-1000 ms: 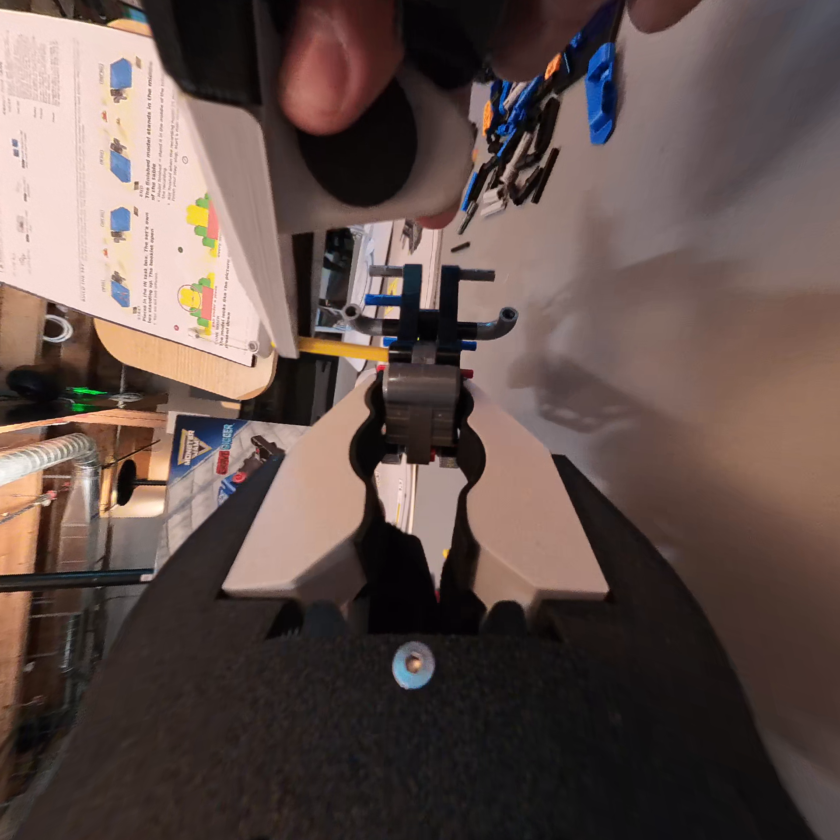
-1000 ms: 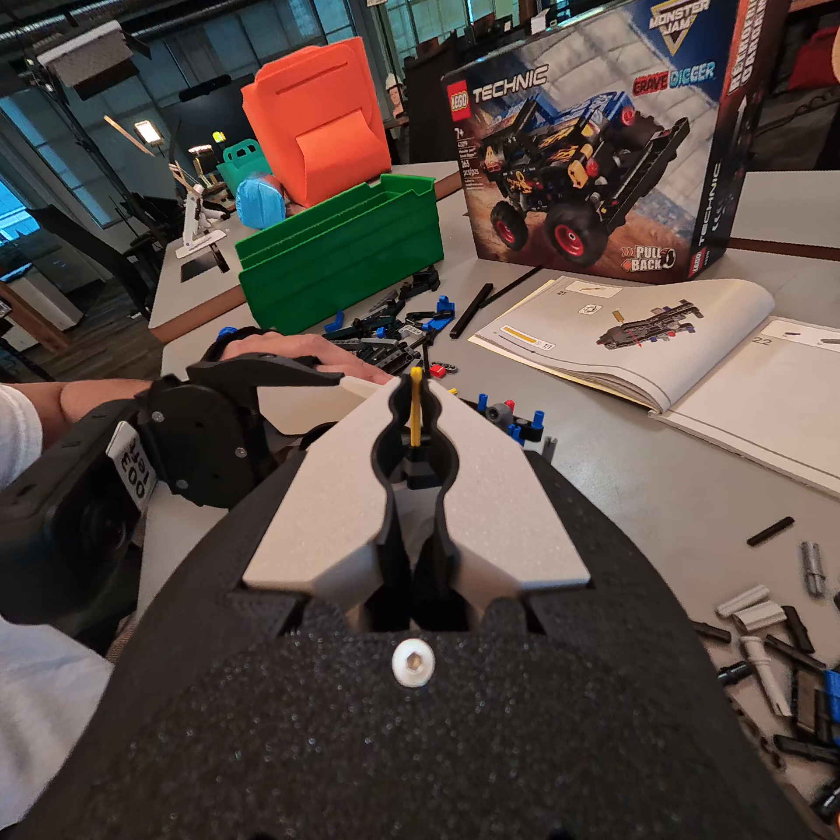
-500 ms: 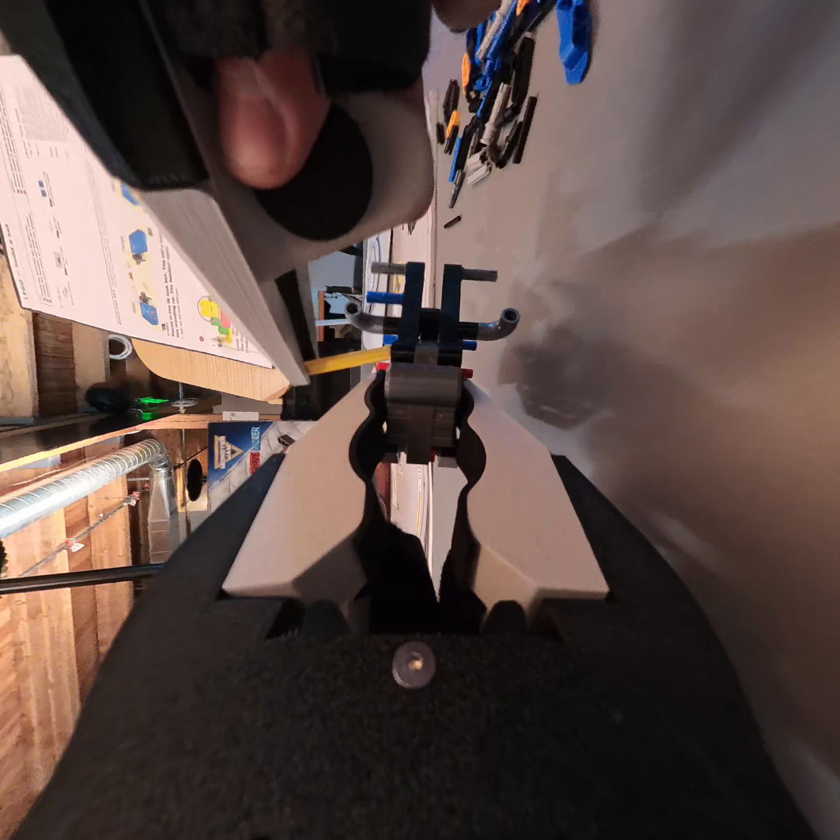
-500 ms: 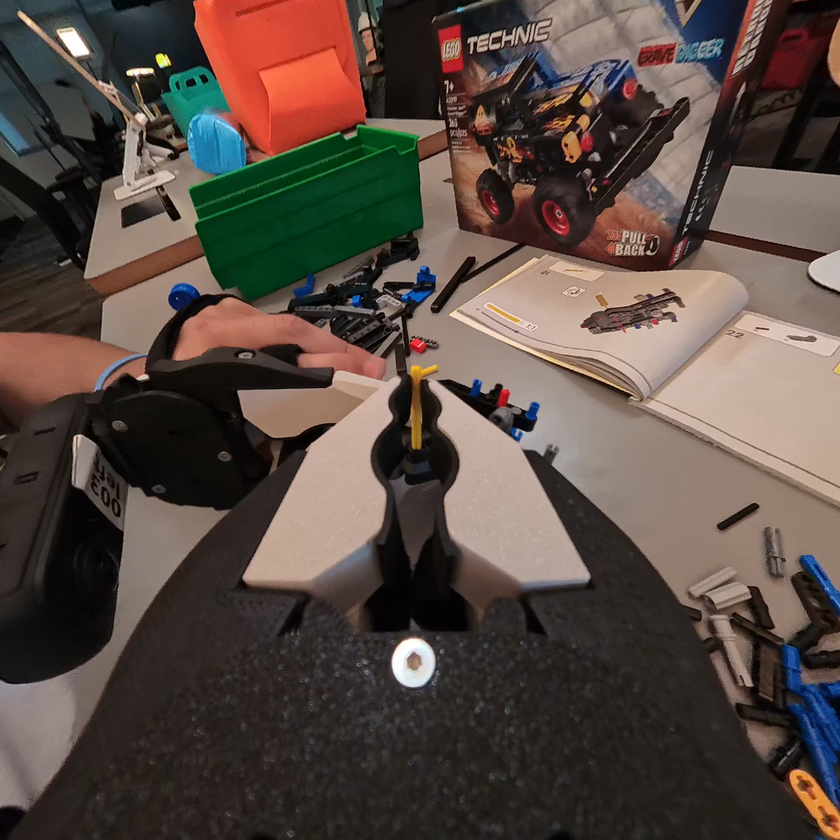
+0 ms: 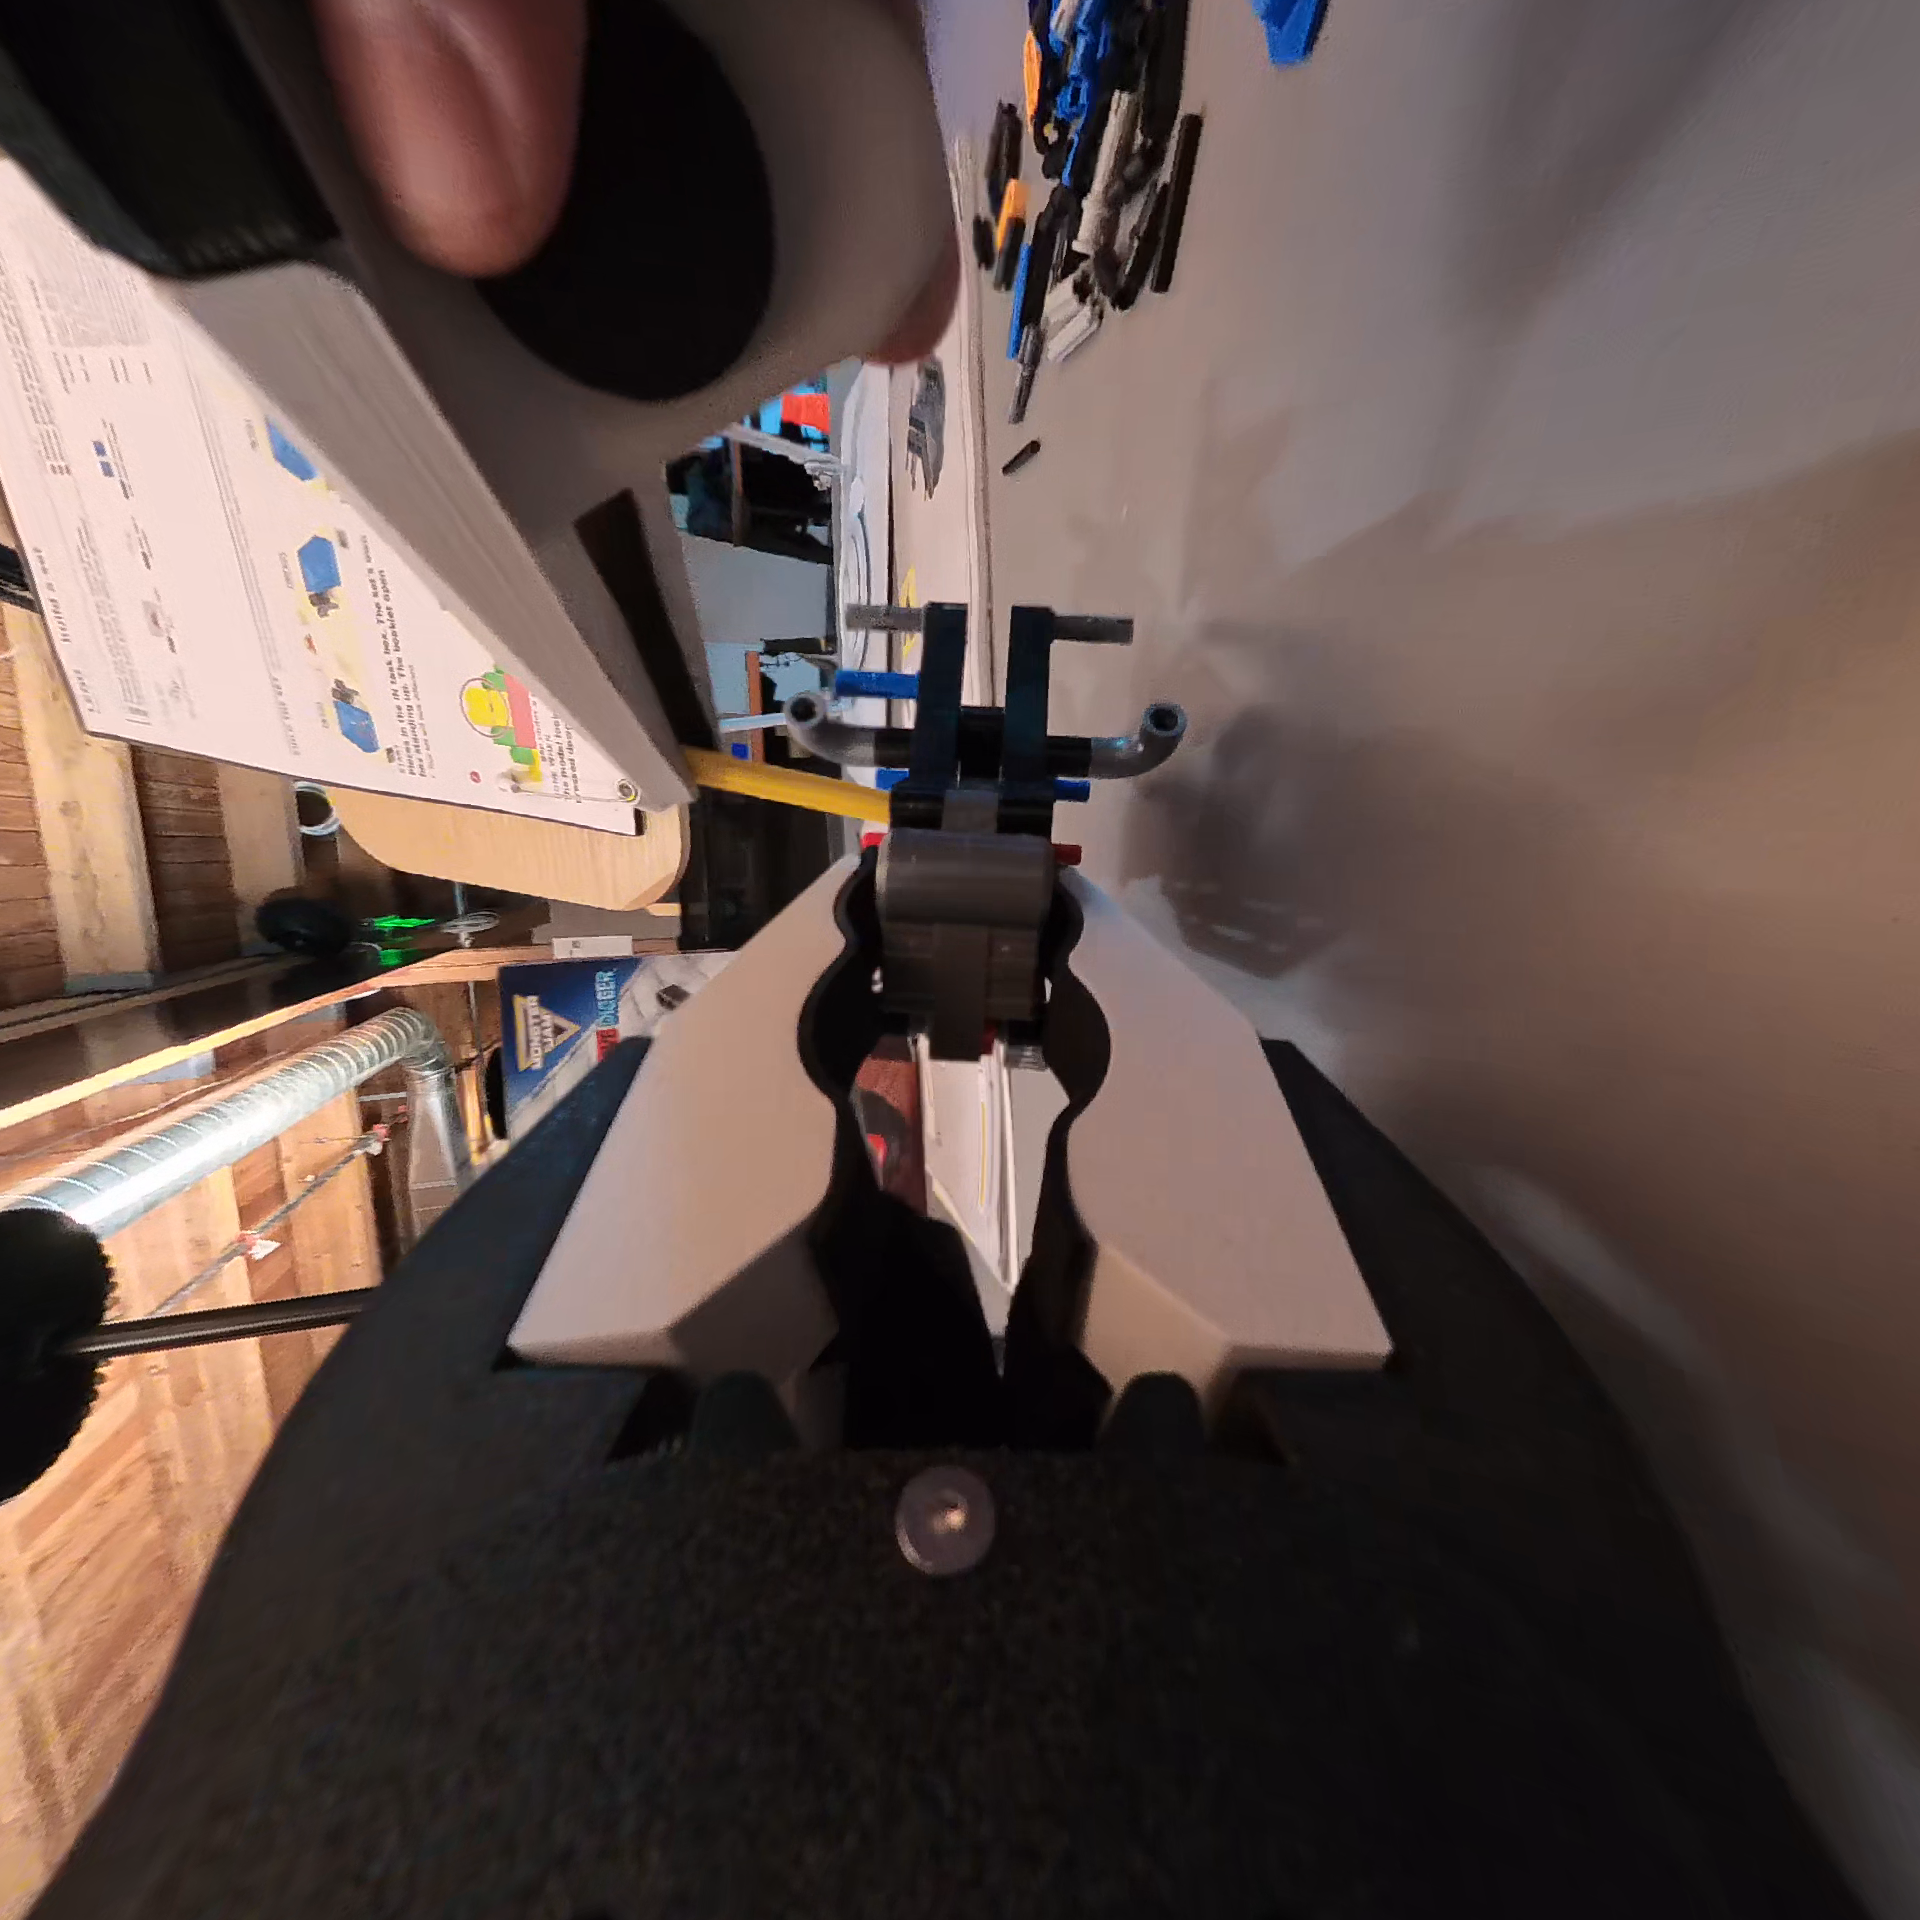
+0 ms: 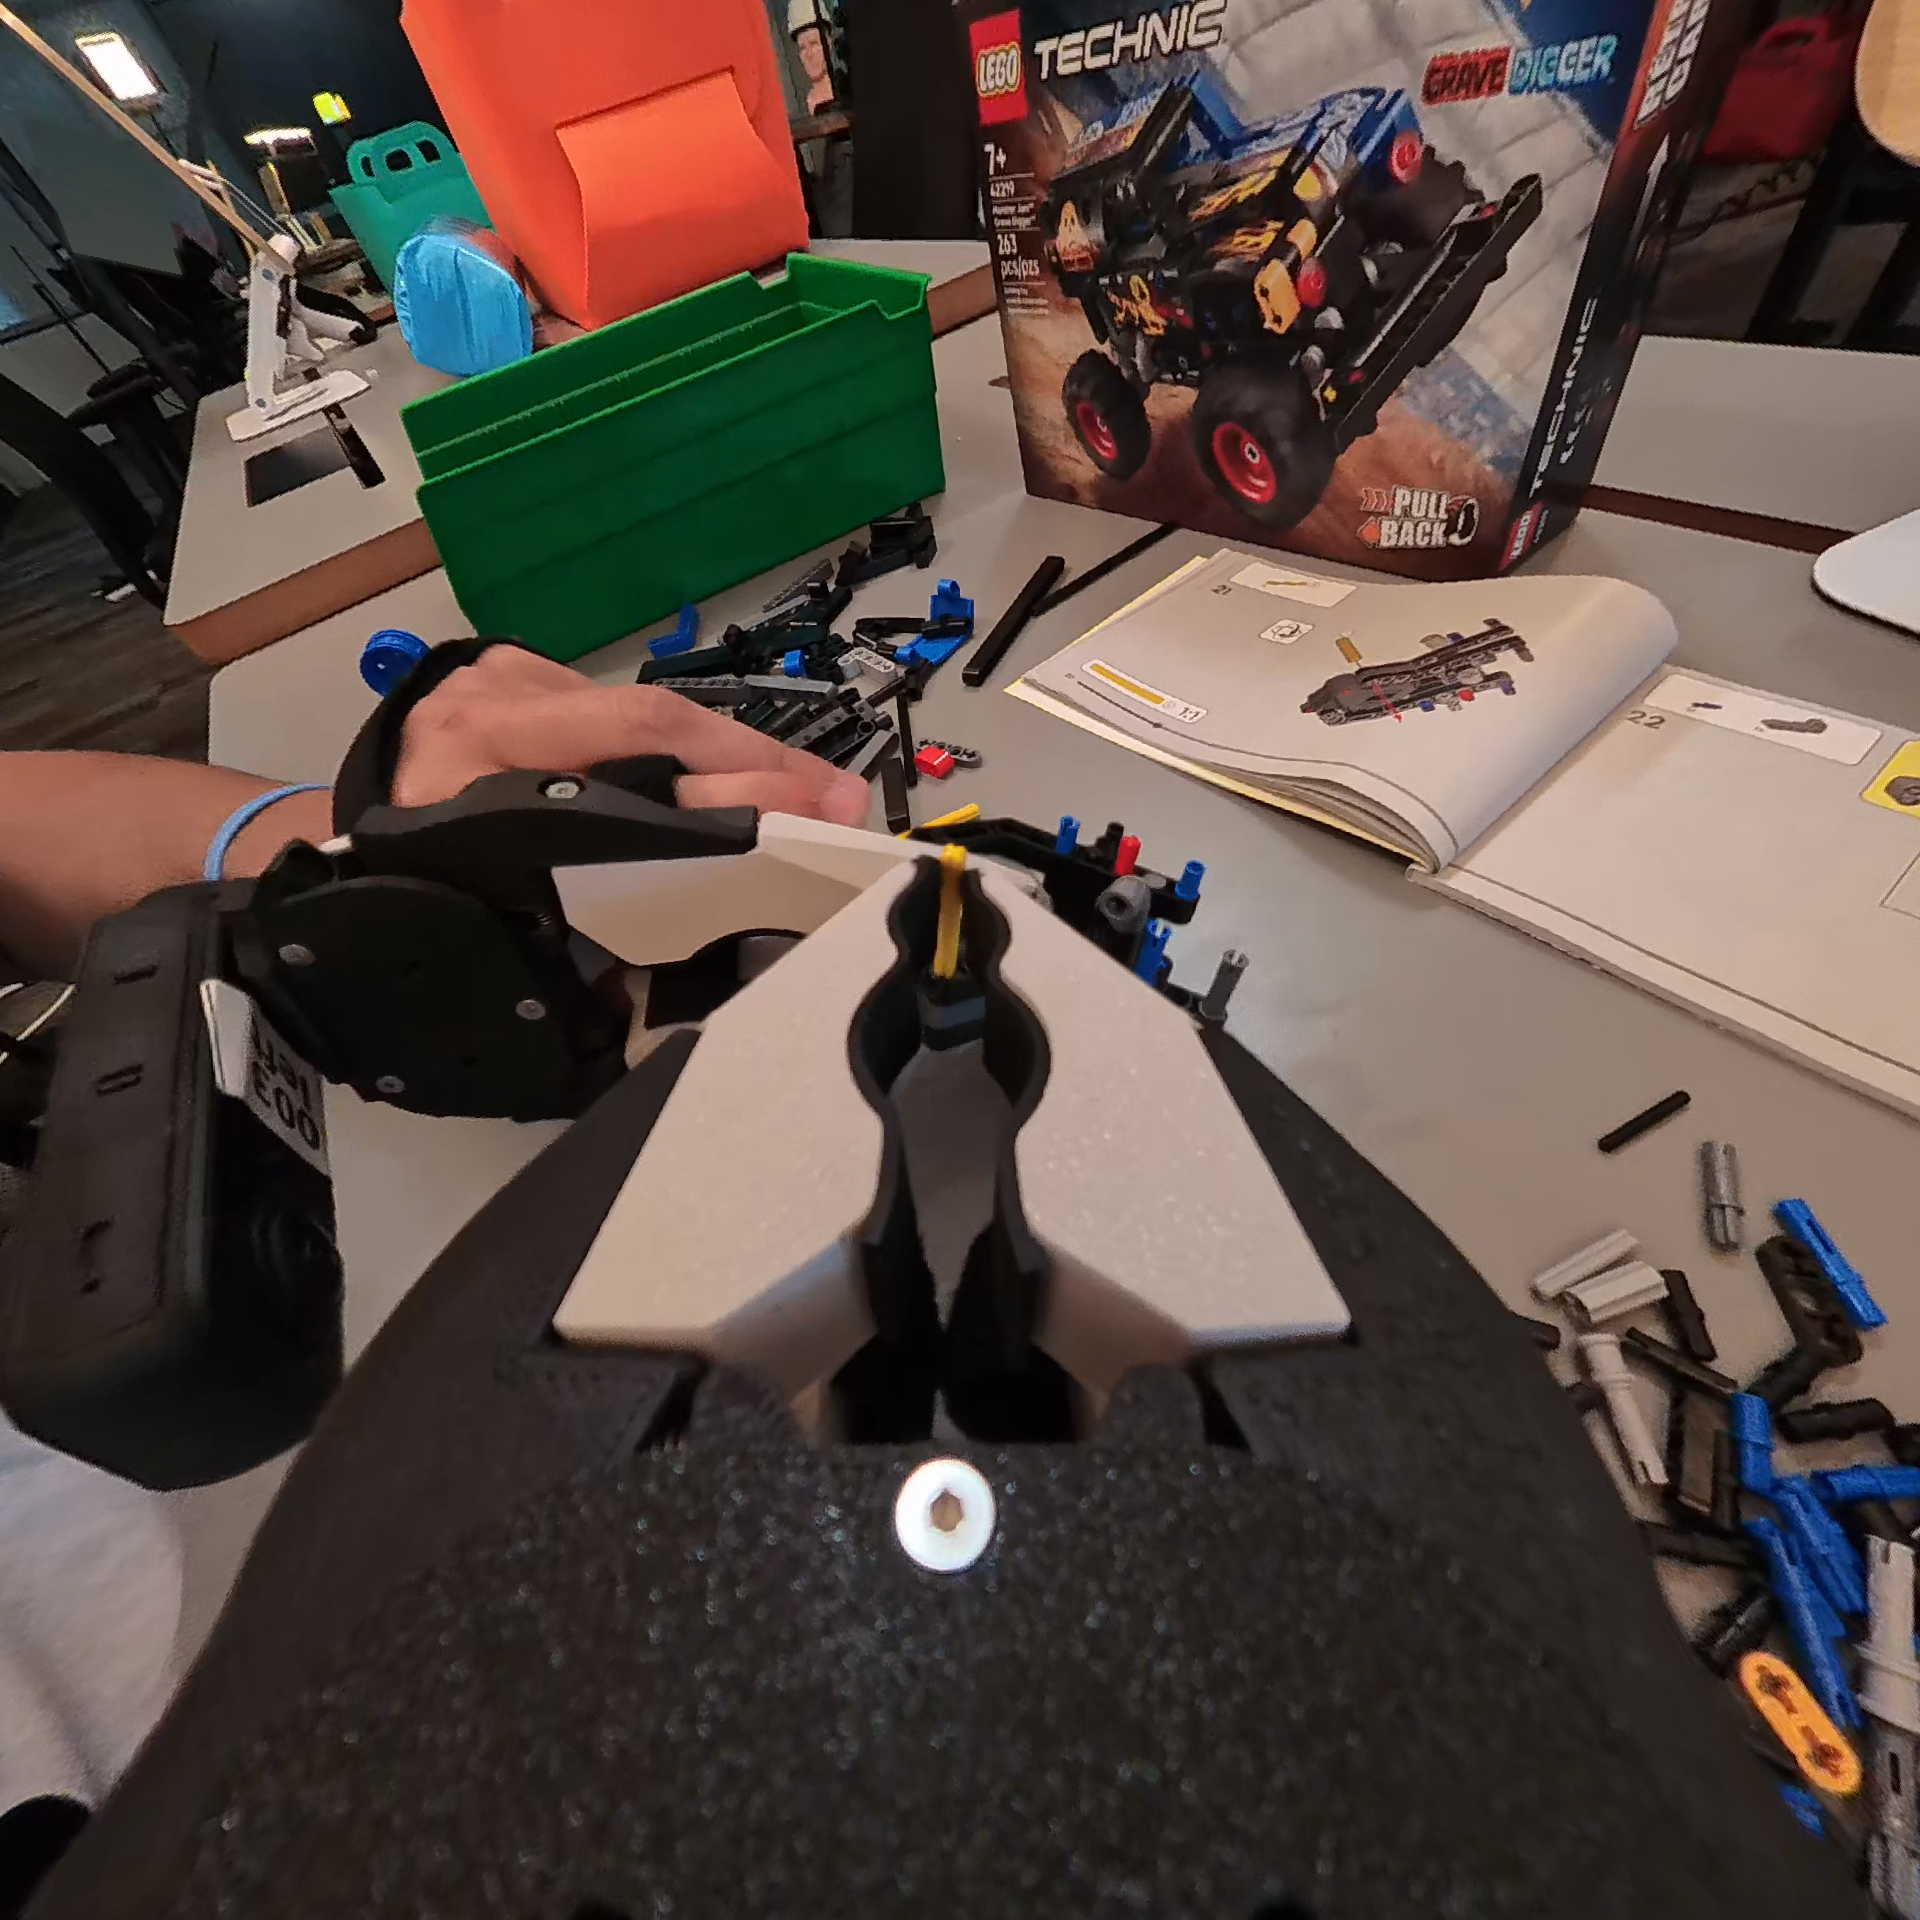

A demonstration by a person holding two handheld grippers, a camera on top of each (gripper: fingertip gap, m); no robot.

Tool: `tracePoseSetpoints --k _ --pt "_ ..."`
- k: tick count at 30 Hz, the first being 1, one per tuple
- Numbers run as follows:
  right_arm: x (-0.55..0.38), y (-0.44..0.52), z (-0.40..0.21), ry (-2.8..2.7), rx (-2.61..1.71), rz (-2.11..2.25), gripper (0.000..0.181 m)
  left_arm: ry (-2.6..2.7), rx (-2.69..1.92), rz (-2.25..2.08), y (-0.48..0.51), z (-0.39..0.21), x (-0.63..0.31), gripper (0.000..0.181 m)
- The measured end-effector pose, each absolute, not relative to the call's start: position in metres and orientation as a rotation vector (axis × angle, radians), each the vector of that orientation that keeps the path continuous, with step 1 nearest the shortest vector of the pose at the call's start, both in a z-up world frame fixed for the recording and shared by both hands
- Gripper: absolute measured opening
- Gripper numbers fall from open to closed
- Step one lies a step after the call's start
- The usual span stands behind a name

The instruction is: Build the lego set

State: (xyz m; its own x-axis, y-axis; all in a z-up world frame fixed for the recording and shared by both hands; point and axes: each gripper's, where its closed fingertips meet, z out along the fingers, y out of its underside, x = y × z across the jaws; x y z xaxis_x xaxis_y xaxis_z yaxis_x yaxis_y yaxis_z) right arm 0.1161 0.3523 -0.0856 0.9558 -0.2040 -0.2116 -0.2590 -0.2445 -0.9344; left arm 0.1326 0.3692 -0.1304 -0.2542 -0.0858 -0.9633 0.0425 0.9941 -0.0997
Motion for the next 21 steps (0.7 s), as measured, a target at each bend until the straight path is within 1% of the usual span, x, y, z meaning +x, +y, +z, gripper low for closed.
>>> tracePoseSetpoints --k 21 --pt "0.1124 0.3458 -0.0965 0.268 -2.007 0.115 0.004 1.752 0.088 0.036 0.3762 -0.1309 0.1372 0.026"
